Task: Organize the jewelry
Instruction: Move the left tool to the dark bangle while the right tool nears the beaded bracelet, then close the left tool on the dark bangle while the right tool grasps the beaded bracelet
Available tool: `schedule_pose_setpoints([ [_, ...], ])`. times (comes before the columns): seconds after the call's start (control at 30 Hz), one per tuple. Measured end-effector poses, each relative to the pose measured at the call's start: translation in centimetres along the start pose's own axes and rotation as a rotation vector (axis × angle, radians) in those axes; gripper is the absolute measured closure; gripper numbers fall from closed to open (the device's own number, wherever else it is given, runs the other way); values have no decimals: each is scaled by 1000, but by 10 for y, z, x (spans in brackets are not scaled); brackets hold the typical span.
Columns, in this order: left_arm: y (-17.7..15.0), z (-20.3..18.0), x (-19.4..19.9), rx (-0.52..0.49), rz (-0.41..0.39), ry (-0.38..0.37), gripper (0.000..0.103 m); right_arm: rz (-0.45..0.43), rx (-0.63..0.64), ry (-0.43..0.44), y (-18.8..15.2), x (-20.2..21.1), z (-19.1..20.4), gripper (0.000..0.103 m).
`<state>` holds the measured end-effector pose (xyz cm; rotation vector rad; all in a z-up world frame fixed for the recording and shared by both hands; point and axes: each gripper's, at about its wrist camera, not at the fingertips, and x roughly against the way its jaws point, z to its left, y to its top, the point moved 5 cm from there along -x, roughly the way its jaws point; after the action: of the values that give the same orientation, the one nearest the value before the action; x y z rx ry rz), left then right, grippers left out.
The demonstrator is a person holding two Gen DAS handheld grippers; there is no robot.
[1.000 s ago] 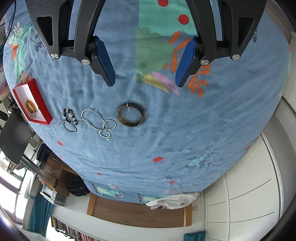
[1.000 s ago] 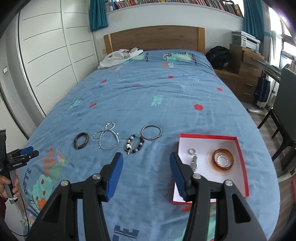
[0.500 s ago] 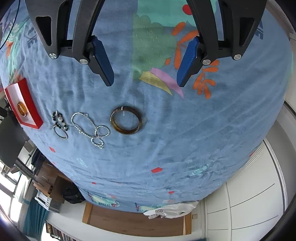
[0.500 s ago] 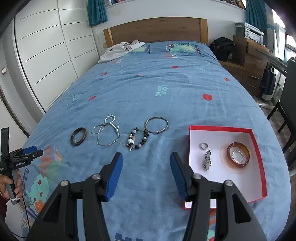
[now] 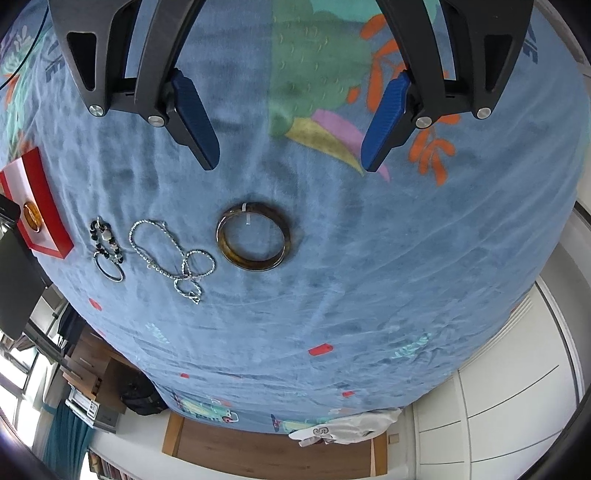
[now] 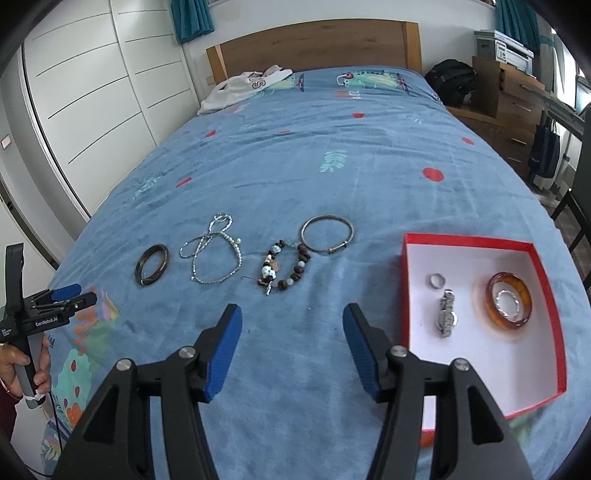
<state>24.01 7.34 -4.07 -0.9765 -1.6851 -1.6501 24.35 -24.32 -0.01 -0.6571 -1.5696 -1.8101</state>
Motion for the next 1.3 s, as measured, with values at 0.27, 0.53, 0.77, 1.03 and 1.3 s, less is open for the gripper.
schedule_pose_setpoints([
  [0.27, 8, -7, -21, -13, 17, -9, 25, 27, -21, 11, -2, -23, -1, 46],
  [0.53, 22, -24, -48, -34, 30, -38, 17, 46, -38, 16, 0, -50, 0, 43],
  [0.77, 35, -31, -72, -47, 38, -28, 17, 68, -48, 24, 4, -77, 6, 41],
  [1.03, 40, -32, -97, -51, 58, -1, 17, 103, -86, 11, 9, -115, 8, 38],
  [1.3, 44, -28, -111, -40, 52, -6, 18, 109, -102, 3, 16, -138, 4, 37],
])
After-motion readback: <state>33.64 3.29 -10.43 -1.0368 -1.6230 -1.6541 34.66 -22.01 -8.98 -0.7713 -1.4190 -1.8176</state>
